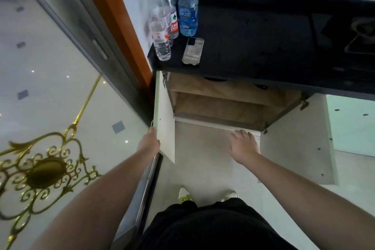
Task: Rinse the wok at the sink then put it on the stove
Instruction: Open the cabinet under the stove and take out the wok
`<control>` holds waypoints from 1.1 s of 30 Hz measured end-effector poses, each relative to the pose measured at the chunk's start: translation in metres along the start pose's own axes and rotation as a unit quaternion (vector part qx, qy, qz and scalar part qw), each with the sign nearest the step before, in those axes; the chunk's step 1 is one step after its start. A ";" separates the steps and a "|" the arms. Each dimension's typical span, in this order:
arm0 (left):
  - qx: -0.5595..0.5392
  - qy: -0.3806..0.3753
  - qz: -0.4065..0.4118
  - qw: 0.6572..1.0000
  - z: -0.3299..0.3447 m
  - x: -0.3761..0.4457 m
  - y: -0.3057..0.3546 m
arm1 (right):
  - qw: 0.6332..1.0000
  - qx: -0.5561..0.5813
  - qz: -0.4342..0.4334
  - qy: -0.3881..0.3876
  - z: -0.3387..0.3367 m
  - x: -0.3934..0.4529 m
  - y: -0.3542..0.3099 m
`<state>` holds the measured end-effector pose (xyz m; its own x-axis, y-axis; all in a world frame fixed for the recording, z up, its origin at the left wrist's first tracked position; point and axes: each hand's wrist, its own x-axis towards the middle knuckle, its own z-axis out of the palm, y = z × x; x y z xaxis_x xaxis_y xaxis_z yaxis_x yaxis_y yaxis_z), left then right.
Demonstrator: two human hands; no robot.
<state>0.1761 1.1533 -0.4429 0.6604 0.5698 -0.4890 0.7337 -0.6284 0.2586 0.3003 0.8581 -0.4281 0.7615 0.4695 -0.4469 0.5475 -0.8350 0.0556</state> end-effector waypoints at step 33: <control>0.324 0.083 0.247 0.909 -0.045 0.033 0.057 | 0.989 0.063 0.116 0.061 -0.049 0.011 -0.026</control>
<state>0.2464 1.1598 -0.4071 0.9385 0.1720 -0.2993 0.1286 -0.9788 -0.1593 0.3116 0.8986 -0.3906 0.9021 0.2851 -0.3239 0.3108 -0.9500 0.0297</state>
